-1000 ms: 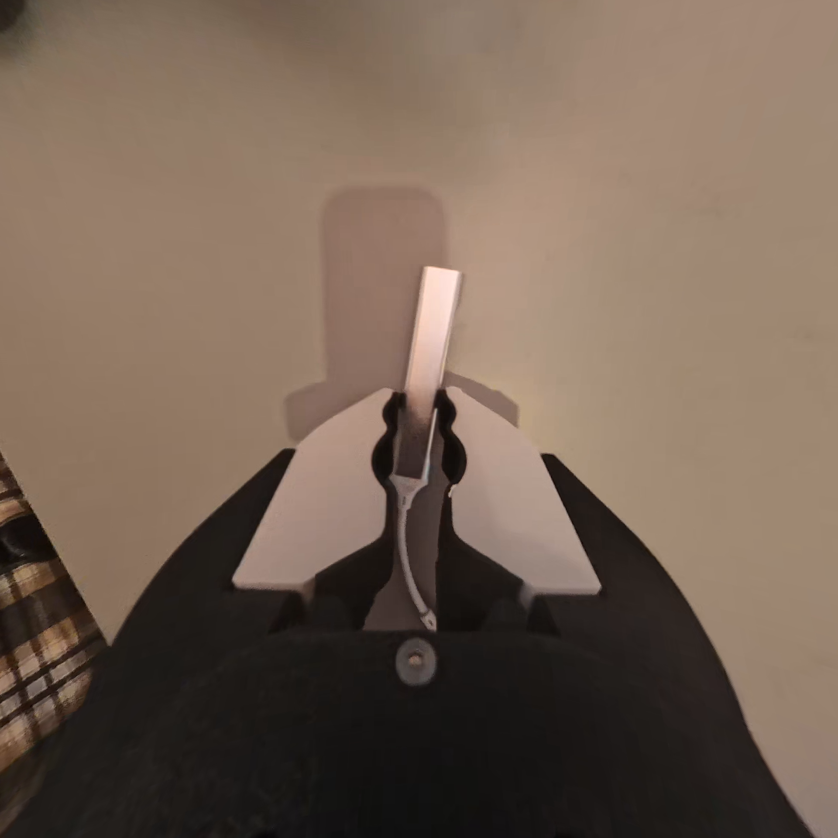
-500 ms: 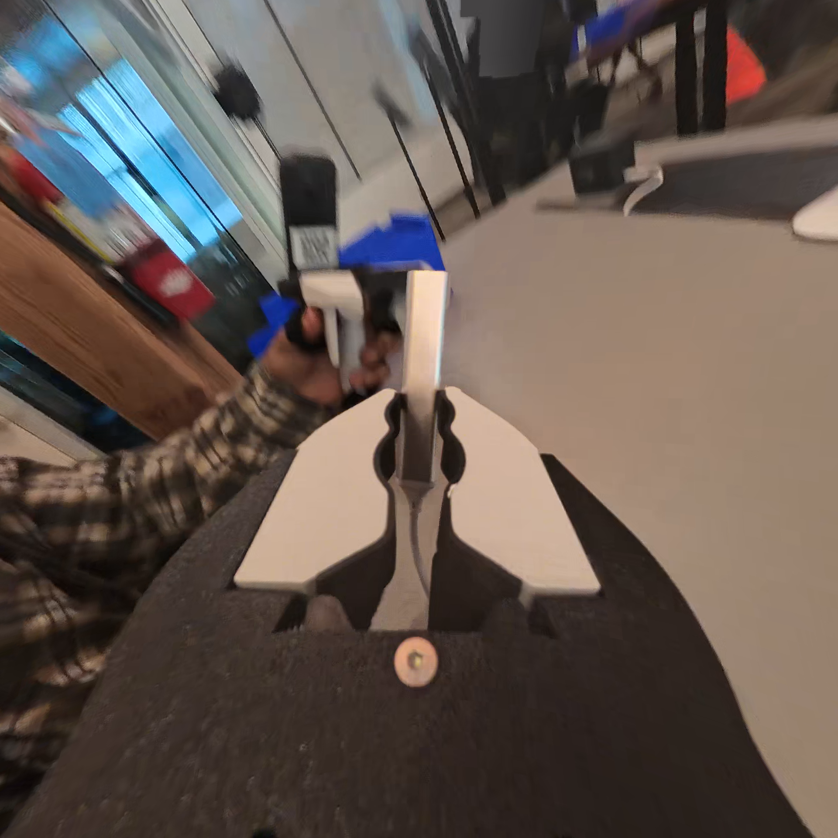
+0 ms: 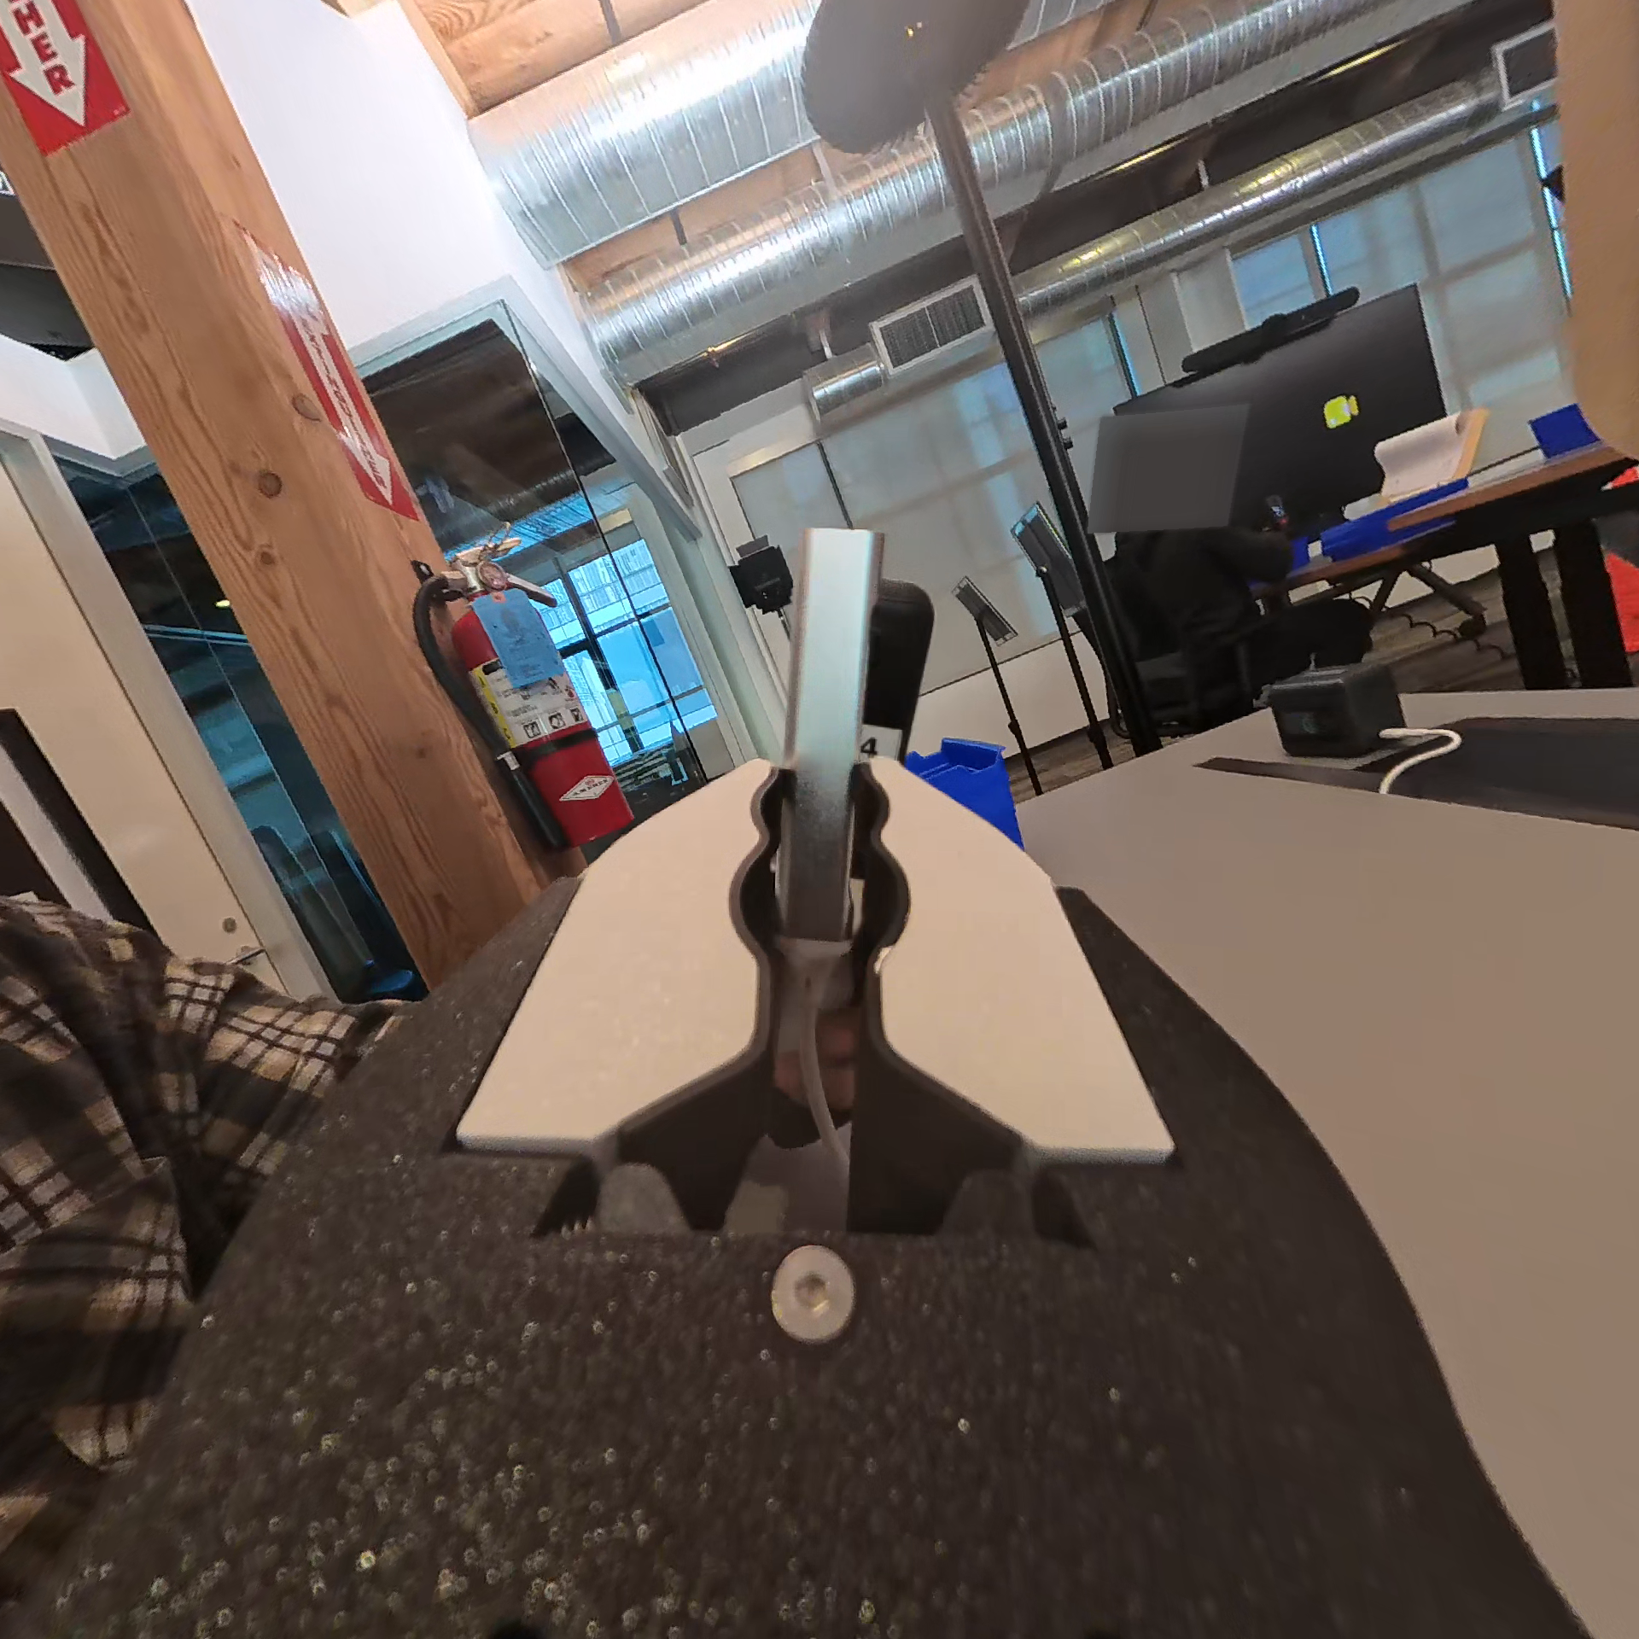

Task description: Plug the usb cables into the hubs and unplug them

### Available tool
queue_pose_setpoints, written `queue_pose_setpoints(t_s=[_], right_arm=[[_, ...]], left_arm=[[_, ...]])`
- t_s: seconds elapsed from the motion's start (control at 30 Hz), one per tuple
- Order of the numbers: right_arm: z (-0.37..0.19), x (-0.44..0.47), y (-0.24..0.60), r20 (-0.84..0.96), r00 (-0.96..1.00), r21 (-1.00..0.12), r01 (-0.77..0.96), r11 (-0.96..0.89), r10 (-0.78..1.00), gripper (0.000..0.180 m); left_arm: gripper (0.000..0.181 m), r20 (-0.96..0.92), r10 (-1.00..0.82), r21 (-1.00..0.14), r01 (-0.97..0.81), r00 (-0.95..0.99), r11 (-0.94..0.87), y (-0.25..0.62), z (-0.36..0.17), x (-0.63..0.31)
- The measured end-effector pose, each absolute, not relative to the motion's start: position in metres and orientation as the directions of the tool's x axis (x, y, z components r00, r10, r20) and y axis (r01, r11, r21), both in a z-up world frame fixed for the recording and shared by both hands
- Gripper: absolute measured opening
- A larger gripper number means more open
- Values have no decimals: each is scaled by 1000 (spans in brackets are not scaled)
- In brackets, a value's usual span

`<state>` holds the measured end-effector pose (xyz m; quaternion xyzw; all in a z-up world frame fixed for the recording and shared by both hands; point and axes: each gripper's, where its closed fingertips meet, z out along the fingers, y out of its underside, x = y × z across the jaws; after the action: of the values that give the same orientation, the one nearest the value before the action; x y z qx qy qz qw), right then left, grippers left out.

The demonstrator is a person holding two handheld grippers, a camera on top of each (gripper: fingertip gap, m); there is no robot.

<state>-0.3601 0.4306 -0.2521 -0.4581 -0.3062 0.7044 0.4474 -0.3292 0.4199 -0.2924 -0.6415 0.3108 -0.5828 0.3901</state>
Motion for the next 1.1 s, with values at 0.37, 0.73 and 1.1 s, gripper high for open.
queue_pose_setpoints(t_s=[0.37, 0.73, 1.1], right_arm=[[-278, -339, 435, -368, -87, -927, -49, -373, 926, 55], [-274, -318, 426, 5, -33, -914, 404, 18, 999, 50], [-277, -341, 413, 51, -72, -921, 383, 75, 996, 38]], left_arm=[[17, 237, -935, -895, -315, 264, -316, 413, -305, -352], [18, -83, -966, -564, -811, 245, -157, 417, -317, -388], [18, -67, -972, -527, -836, 224, -156, 410, -324, -382]])
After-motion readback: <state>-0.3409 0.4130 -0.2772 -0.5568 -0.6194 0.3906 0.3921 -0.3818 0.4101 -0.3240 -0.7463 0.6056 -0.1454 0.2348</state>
